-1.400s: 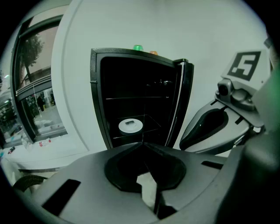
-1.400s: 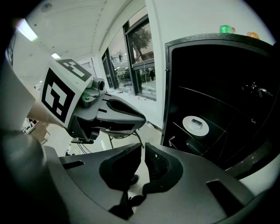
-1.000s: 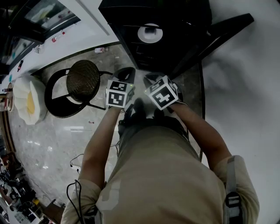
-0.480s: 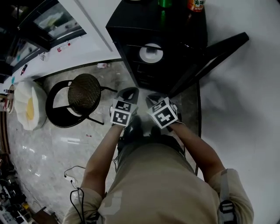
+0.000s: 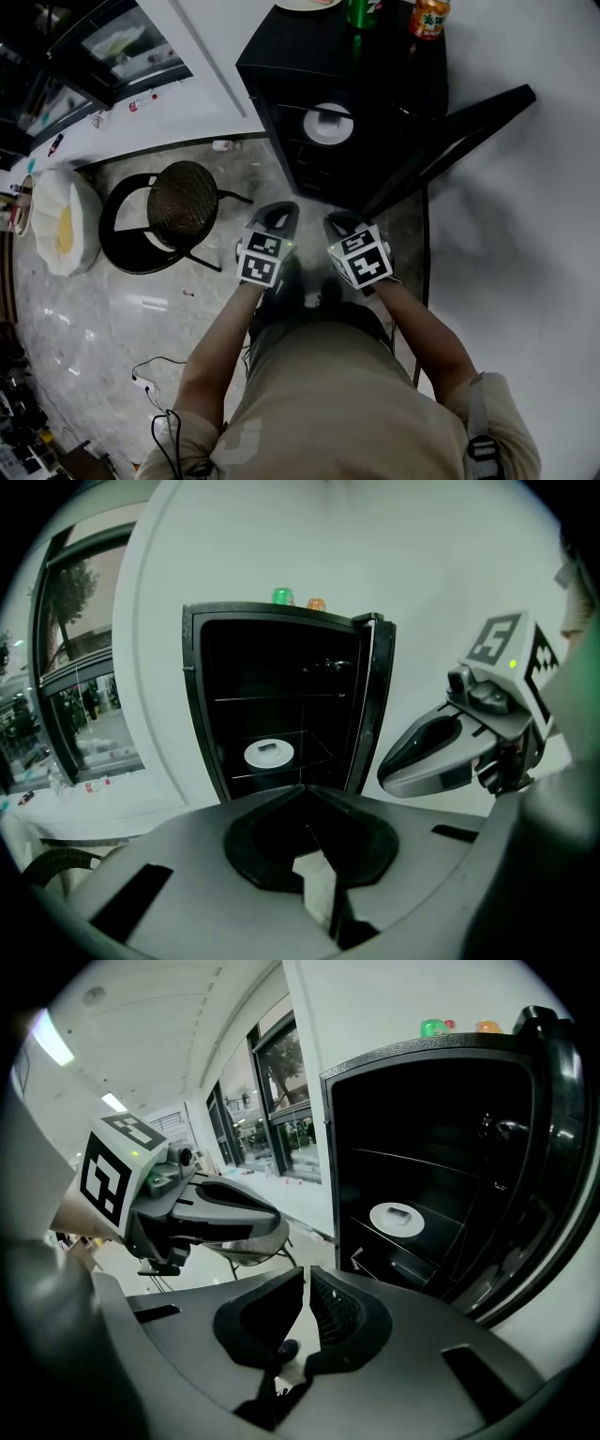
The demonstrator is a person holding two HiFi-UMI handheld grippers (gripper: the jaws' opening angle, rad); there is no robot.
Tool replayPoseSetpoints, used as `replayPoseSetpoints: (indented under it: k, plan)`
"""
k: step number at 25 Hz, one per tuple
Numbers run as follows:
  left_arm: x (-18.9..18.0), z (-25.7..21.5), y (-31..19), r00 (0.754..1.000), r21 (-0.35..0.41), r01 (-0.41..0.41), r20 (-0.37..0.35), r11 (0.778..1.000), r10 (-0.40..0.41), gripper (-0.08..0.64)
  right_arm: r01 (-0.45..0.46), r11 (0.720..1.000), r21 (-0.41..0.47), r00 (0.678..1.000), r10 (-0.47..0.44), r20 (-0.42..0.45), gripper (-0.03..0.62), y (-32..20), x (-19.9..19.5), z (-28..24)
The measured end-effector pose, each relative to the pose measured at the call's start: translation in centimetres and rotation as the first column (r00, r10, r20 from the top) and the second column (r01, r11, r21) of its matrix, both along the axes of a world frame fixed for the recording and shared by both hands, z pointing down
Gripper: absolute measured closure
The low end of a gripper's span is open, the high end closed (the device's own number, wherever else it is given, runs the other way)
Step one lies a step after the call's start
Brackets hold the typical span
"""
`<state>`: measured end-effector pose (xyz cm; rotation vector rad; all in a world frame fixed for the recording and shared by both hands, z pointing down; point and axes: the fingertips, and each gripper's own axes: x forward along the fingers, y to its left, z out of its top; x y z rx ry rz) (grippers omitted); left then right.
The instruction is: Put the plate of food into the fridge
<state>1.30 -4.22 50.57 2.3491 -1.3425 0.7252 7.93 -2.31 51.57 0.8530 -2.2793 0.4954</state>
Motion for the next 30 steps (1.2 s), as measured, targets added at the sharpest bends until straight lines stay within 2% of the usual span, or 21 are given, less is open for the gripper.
replayPoseSetpoints:
  k: [9, 13, 24, 30]
  plan:
    - [-1.4, -1.4, 0.2, 0.999, 0.029, -0.031, -0.033, 0.999, 0.032, 0.546, -0.056, 0.998, 0.017, 0.998, 0.057, -0.016, 0.563, 0.2, -0.6, -1.3]
    - [-3.7, -1.4, 1.2, 0.998, 0.026, -0.052, -0.036, 0.998, 0.053, 0.546, -0.064, 0.998, -0.006, 0.998, 0.064, -0.018, 0.563, 1.3, -3.0, -1.0]
    - [-13.5, 0.6, 3.4, 0.997, -0.023, -0.066, -0.040, 0.998, 0.065, 0.546, -0.035, 0.999, 0.008, 0.997, 0.035, -0.062, 0.563, 3.8, -11.8, -1.1]
    - [-15.5, 1.6, 3.7, 0.995, -0.031, -0.092, -0.039, 0.995, 0.091, 0.546, -0.048, 0.999, 0.014, 0.997, 0.049, -0.062, 0.563, 4.2, -14.2, -0.4]
